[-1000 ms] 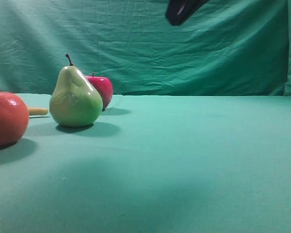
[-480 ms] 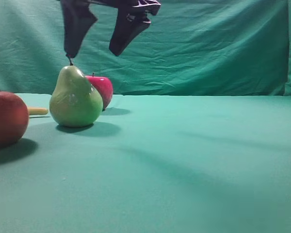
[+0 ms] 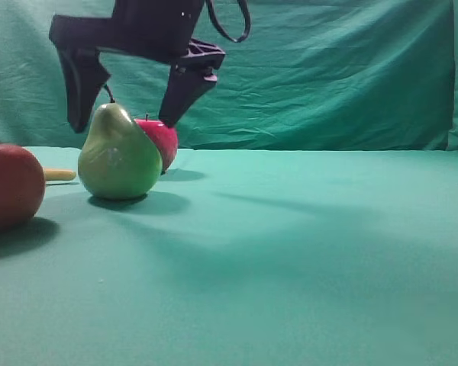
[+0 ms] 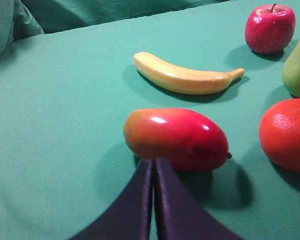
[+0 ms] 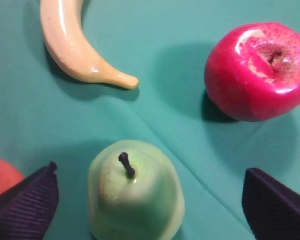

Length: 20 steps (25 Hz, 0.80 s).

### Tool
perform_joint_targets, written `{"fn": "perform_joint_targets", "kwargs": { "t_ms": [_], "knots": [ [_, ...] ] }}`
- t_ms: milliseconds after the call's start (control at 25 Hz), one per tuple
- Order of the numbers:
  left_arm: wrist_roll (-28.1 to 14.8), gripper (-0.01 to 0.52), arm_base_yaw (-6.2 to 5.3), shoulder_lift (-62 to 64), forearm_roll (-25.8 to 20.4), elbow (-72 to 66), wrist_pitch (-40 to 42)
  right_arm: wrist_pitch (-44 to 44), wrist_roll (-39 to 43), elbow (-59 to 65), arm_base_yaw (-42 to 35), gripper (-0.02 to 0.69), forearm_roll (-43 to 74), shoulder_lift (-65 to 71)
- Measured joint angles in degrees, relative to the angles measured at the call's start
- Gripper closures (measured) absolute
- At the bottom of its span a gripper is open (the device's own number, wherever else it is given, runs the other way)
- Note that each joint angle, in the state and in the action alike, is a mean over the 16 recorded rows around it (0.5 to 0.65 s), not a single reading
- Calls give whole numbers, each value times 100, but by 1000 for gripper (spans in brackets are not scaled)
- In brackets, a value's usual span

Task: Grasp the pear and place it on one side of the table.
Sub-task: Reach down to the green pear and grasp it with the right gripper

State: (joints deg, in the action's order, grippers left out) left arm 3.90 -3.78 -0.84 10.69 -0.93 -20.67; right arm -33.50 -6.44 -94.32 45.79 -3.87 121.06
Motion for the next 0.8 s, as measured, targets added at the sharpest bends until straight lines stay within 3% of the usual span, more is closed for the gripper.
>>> {"fn": "perform_joint_targets", "kwargs": {
  "t_ms": [480, 800],
  "knots": [
    [0, 514, 0, 0, 0, 0, 0, -34, -60, 0, -222, 188, 35, -92],
    [0, 514, 0, 0, 0, 0, 0, -359, -80, 806, -1047, 200, 257, -1534]
  ]
}}
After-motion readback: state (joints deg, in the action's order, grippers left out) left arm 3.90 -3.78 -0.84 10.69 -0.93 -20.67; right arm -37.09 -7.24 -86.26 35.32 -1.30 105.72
